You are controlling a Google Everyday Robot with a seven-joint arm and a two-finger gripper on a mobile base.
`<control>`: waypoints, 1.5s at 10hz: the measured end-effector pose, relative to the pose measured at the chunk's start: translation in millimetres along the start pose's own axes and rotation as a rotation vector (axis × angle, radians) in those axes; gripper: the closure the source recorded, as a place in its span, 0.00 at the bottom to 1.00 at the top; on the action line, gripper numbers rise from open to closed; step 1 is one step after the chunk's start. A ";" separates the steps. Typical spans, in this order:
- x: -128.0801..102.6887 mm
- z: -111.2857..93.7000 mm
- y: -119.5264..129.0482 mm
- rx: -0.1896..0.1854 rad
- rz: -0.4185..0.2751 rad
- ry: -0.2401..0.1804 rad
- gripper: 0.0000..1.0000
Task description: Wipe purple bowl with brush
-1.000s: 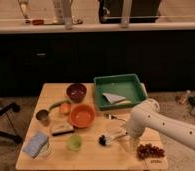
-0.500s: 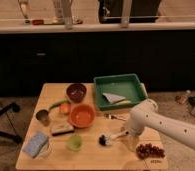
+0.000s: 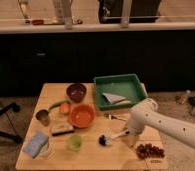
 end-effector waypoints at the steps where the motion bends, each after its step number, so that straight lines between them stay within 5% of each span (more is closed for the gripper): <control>1: -0.2 -2.1 -0.5 0.001 0.001 0.000 0.83; 4: 2.1 -4.3 2.7 -0.005 0.001 0.003 1.00; 10: 7.5 -6.2 5.1 0.025 0.021 -0.029 1.00; 15: -1.9 -29.6 5.5 0.075 0.003 -0.045 1.00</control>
